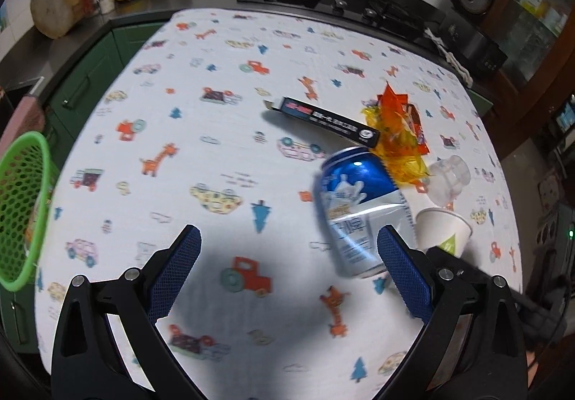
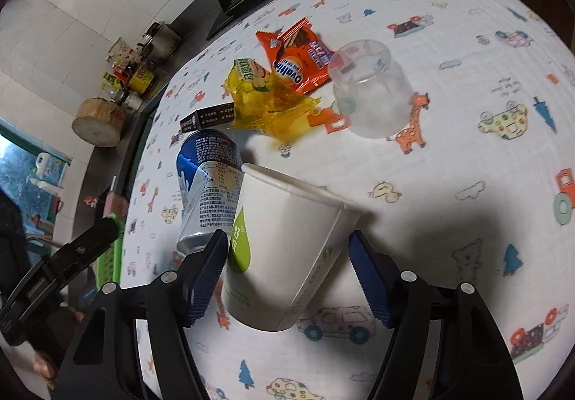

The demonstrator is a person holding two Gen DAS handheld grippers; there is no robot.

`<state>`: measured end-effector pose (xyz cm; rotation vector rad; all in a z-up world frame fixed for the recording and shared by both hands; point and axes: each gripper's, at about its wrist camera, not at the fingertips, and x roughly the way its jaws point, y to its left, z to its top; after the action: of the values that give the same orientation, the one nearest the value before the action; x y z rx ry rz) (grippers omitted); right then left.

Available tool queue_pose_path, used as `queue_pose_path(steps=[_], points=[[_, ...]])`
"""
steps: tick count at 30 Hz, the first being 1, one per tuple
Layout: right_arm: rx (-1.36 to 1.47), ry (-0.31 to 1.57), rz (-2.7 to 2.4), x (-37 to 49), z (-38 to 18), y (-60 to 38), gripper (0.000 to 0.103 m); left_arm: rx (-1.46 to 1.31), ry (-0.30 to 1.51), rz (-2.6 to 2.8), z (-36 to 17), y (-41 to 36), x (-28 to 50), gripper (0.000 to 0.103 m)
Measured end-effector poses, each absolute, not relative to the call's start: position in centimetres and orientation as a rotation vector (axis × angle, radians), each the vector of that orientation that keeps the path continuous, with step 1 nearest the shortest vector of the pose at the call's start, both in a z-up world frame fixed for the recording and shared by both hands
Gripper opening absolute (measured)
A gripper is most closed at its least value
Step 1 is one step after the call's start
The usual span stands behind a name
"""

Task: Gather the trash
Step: 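Grasp the blue beer can with the left tool while the right tool grasps the white paper cup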

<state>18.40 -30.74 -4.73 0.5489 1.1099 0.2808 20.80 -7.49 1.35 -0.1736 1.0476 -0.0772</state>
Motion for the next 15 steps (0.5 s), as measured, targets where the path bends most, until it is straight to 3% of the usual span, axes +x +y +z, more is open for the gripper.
queue_pose_path(steps=[15], points=[[0.389,1.071,0.291,17.4,-3.2,-30.8,0.062,-0.230,1.151,-0.122,-0.9,-12.1,24.6,0.097]])
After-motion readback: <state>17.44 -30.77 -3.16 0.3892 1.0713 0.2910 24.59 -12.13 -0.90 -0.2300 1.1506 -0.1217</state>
